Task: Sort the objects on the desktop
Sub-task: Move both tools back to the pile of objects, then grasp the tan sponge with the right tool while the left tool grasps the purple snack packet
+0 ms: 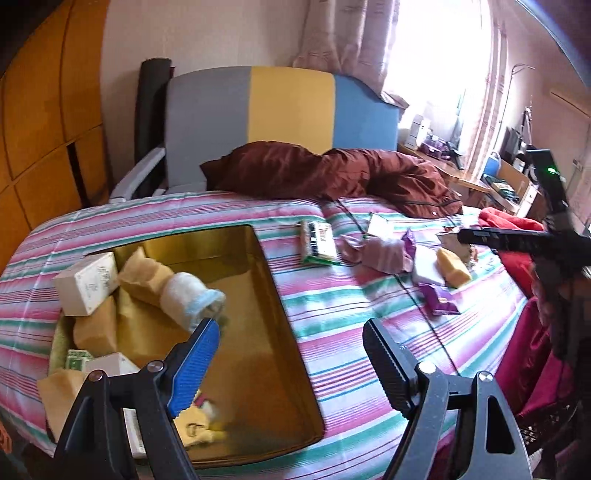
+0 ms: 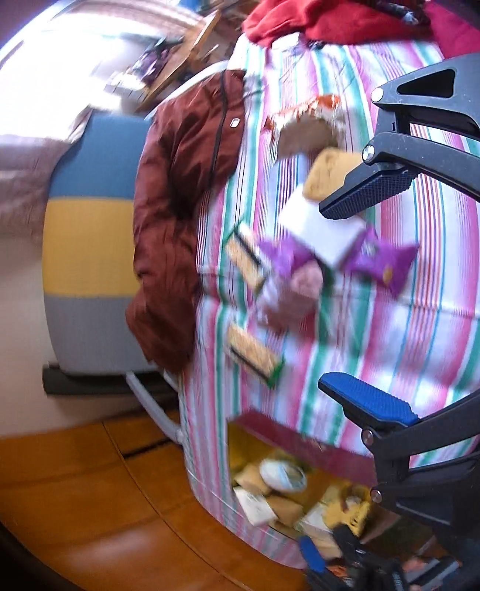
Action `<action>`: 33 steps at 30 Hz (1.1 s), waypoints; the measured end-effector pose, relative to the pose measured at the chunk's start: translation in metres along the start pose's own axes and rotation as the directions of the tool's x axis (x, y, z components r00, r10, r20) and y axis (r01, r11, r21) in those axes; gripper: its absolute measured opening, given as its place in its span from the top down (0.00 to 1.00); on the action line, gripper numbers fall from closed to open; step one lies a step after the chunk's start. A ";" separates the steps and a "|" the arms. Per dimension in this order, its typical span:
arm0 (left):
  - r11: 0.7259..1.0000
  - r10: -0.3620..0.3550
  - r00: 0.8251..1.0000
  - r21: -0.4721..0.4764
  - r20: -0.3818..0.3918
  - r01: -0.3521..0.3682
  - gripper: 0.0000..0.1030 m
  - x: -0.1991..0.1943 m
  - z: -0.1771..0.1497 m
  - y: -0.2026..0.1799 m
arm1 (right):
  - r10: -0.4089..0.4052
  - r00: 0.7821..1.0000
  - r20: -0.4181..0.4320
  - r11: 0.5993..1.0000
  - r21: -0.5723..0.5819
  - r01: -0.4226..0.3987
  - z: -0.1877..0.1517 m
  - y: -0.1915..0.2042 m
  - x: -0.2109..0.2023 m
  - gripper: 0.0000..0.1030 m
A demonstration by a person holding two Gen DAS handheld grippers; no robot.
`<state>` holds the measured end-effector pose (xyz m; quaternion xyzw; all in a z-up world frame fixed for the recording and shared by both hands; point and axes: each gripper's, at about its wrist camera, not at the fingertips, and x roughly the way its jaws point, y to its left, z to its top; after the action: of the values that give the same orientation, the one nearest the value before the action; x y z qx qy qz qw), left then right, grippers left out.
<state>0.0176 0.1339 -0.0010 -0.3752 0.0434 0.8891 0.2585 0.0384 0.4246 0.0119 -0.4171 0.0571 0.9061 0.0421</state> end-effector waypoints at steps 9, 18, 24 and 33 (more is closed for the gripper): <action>0.998 -0.052 0.996 0.032 -0.069 0.054 0.21 0.020 0.001 -0.025 | -0.039 0.999 -0.035 0.971 0.233 0.046 0.001 -0.089 0.022 0.18; 0.985 -0.132 0.978 0.093 -0.159 0.148 0.21 0.050 -0.002 -0.069 | -0.055 0.989 -0.138 0.944 0.316 0.096 -0.011 -0.113 0.049 0.21; 0.971 -0.179 0.964 0.122 -0.199 0.206 0.21 0.071 0.004 -0.095 | 0.023 0.981 -0.193 0.901 0.429 0.063 -0.016 -0.131 0.070 0.21; 0.958 -0.209 0.945 0.142 -0.251 0.250 0.21 0.100 0.005 -0.123 | 0.039 0.972 -0.233 0.907 0.417 0.063 -0.015 -0.127 0.087 0.21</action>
<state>0.0160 0.2845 -0.0520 -0.4558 0.1058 0.7954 0.3851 0.0095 0.5509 -0.0727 -0.5033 0.2535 0.8159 0.1296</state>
